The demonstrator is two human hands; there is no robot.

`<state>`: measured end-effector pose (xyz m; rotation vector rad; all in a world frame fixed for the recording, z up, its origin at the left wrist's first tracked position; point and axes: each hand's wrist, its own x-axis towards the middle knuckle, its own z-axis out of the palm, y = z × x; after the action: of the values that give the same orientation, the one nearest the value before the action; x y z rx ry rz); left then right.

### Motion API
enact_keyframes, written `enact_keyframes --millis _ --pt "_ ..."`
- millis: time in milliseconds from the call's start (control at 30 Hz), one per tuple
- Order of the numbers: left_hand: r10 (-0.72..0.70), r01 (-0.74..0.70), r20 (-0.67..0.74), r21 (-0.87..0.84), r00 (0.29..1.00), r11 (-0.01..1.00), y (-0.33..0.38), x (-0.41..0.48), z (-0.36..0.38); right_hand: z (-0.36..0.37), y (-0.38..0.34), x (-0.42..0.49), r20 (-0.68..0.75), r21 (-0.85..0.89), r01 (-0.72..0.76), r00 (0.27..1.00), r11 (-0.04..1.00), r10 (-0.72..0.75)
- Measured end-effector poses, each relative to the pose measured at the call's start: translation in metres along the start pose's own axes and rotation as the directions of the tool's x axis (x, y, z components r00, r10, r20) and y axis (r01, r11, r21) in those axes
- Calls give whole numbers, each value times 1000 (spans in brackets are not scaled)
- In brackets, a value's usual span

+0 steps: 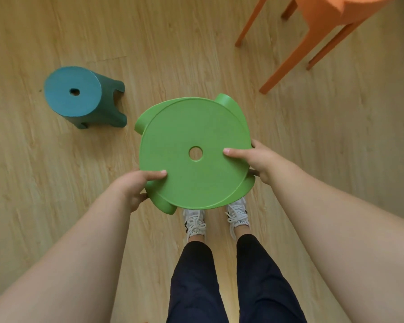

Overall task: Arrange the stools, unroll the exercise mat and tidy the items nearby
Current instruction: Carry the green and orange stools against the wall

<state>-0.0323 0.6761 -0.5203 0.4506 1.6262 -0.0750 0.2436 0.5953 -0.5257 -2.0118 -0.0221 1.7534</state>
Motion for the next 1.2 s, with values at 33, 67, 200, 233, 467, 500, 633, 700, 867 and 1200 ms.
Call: enact_keyframes --millis 33,67,200,233,467,500,633,700,867,1200 --pt "-5 2 40 73 999 997 2 -3 -1 -5 1 -4 -7 15 -8 1000 1000 8" --pt "-6 -5 80 136 997 991 5 -7 0 -11 2 -8 -14 30 -15 1000 999 16" --pt "17 -63 167 273 986 960 18 -27 23 -44 15 -31 -76 149 -16 997 989 28" --pt "29 -80 178 292 984 953 19 -32 31 -51 20 -37 -96 187 -12 995 982 30" --pt "77 -199 278 444 957 874 37 -76 133 -140 68 -96 -220 456 63 974 888 44" --pt "79 -217 296 467 952 857 39 -82 149 -154 75 -101 -232 481 79 972 873 40" --pt "97 -283 347 541 933 792 42 -105 225 -214 106 -118 -285 558 137 958 818 34" --pt "98 -318 373 593 923 740 37 -118 268 -248 128 -124 -311 602 161 949 782 44" --pt "113 -391 412 689 904 611 14 -142 376 -337 187 -139 -341 676 205 938 708 55" --pt "68 -495 514 772 855 399 -43 -194 603 -512 299 -177 -402 797 295 910 527 99"
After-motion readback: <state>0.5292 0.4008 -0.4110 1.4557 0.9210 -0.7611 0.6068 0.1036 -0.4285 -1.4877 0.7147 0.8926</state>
